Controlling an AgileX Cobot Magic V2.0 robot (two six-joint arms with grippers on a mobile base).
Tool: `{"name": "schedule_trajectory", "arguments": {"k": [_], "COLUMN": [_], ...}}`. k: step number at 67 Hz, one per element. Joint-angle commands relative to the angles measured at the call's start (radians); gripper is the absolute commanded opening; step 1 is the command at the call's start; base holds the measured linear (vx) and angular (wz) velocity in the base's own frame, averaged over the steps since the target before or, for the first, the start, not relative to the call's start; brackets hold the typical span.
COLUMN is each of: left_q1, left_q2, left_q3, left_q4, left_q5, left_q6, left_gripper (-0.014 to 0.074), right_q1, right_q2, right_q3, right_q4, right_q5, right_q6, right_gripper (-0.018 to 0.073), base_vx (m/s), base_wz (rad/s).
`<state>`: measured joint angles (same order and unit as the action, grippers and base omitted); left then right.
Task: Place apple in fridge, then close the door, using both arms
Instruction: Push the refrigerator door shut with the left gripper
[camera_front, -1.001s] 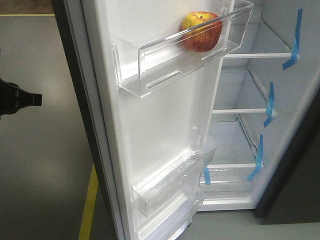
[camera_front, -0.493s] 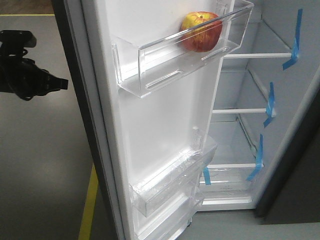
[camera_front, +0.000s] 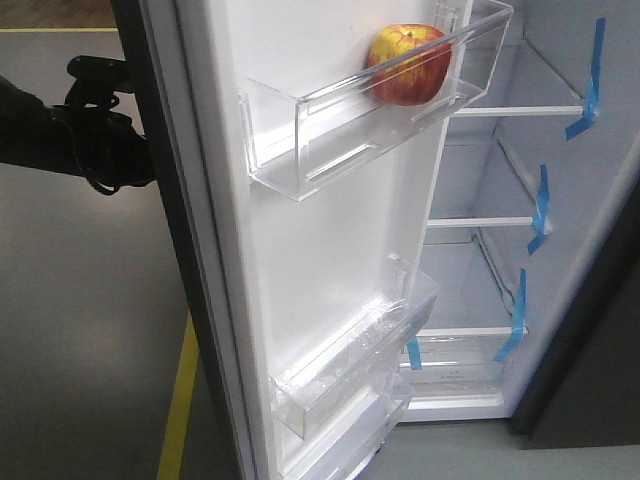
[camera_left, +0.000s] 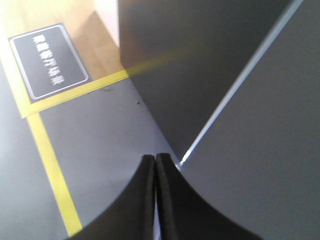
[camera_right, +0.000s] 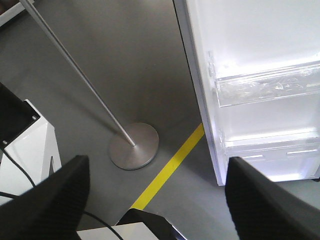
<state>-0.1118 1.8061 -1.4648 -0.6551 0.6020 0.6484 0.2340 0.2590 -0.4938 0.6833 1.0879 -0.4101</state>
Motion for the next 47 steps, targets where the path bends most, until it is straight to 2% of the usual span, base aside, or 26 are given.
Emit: {"name": "schedule_trajectory", "arguments": {"k": [1, 47], "left_q1": [-0.037, -0.26], "left_q2": [-0.047, -0.104], "left_q3": [-0.036, -0.036], "left_q4": [-0.049, -0.05], "left_q5": [0.0, -0.009], "left_q6": [0.014, 0.014], "left_gripper": [-0.0006, -0.0006], "right_q1": [-0.003, -0.003], "right_q2": [0.012, 0.012], "right_q3": [-0.025, -0.025], "right_q4": [0.036, 0.036], "right_q5": [-0.046, -0.045], "right_q6": [-0.007, -0.007], "right_gripper": [0.0538, 0.0538], "base_vx": [0.0, 0.0], "base_wz": [0.0, 0.0]}}
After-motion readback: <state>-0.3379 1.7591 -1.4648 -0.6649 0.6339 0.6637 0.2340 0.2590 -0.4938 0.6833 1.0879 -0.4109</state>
